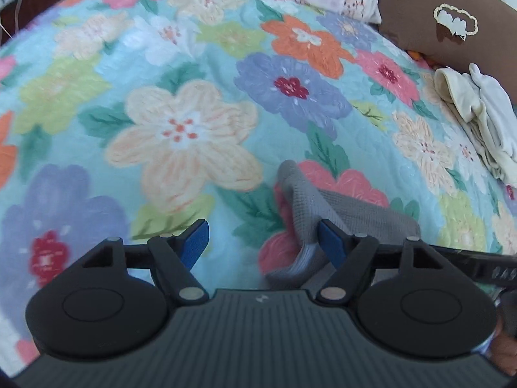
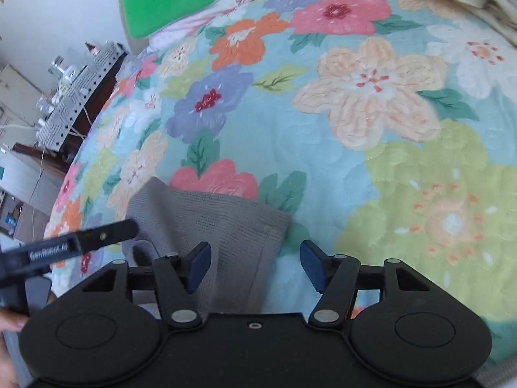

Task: Fold clothes

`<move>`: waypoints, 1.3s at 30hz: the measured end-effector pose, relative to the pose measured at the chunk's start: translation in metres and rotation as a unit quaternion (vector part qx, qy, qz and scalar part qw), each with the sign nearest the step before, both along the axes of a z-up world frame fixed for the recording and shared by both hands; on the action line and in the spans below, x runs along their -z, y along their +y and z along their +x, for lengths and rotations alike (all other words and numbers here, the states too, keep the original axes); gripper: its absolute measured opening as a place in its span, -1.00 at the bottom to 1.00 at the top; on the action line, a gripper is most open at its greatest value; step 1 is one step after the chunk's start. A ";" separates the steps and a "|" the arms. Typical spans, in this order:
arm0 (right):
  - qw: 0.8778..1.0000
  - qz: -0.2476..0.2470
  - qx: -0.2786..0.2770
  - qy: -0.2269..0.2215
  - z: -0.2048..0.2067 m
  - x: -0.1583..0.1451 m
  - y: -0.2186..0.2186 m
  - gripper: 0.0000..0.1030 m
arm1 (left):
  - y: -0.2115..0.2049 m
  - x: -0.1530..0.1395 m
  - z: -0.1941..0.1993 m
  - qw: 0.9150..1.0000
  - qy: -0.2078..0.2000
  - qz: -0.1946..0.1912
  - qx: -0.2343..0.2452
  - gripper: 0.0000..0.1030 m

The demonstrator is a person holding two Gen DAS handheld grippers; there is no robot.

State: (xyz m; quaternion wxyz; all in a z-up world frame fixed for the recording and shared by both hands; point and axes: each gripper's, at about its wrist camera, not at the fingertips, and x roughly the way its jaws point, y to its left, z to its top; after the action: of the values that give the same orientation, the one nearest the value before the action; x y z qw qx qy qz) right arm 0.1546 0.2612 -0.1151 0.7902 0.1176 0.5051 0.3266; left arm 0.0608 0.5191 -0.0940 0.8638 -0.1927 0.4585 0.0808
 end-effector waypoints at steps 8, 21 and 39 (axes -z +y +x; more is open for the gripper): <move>0.984 0.076 -0.054 -0.153 -0.021 -0.042 -0.014 -0.88 | -0.007 -0.021 -0.022 0.991 -0.133 0.025 -0.020 -0.97; 0.997 0.054 0.035 -0.033 -0.027 -0.050 -0.062 0.00 | -0.019 -0.033 -0.042 0.989 -0.105 0.056 0.083 -0.27; 0.973 0.156 0.024 0.171 -0.050 0.002 -0.022 -0.02 | -0.063 -0.011 -0.038 0.967 -0.062 0.084 0.233 -0.98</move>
State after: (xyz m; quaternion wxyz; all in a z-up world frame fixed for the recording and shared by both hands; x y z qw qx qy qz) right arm 0.1045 0.2395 -0.1175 0.6715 0.3052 0.5728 0.3576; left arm 0.0227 0.4564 -0.0829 0.8985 -0.0123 0.4281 -0.0967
